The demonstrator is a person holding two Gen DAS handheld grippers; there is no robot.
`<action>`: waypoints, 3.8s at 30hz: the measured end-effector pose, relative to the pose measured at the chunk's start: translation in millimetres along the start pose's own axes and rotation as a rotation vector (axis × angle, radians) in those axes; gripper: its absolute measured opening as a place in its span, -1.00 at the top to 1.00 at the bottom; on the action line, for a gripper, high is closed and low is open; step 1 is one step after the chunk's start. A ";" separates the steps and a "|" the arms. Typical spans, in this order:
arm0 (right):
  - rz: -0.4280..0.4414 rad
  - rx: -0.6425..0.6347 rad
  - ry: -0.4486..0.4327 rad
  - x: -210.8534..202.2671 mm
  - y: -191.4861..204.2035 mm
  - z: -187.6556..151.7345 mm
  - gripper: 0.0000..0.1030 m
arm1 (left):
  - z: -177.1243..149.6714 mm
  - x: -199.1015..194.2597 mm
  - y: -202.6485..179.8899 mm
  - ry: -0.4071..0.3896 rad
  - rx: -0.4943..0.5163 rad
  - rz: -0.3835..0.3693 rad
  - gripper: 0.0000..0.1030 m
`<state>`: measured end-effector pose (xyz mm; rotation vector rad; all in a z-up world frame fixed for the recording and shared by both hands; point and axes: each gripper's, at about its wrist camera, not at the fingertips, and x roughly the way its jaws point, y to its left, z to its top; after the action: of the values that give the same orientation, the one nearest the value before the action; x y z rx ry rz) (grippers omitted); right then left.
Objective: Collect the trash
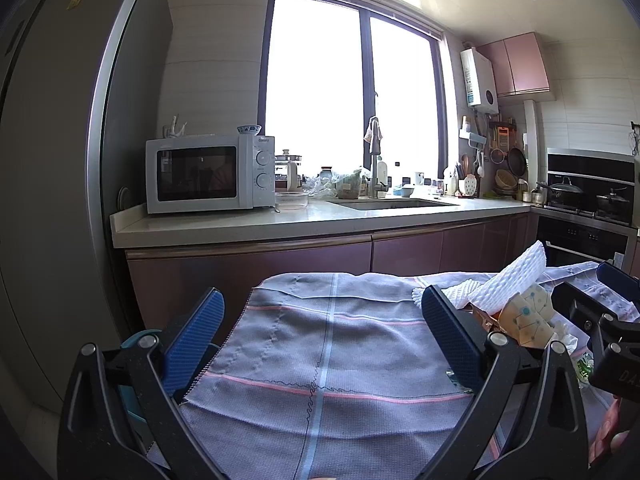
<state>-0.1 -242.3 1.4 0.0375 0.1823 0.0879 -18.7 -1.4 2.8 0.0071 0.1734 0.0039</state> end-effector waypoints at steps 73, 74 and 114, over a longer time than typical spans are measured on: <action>0.070 0.138 0.361 46.8 -108.7 -36.3 -0.41 | -22.0 125.6 -129.0 0.449 0.077 -0.535 -0.25; 0.080 0.123 0.373 51.9 -104.2 -36.0 -0.32 | -23.0 127.4 -130.0 0.460 0.073 -0.544 -0.17; 0.227 0.165 0.419 53.5 -73.0 -26.1 0.11 | -17.1 109.0 -67.4 0.529 -0.122 -0.679 0.87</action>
<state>53.7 -309.3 -37.2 0.2049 0.6045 0.3077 85.9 -68.2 -33.4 -0.1764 0.6973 -0.6666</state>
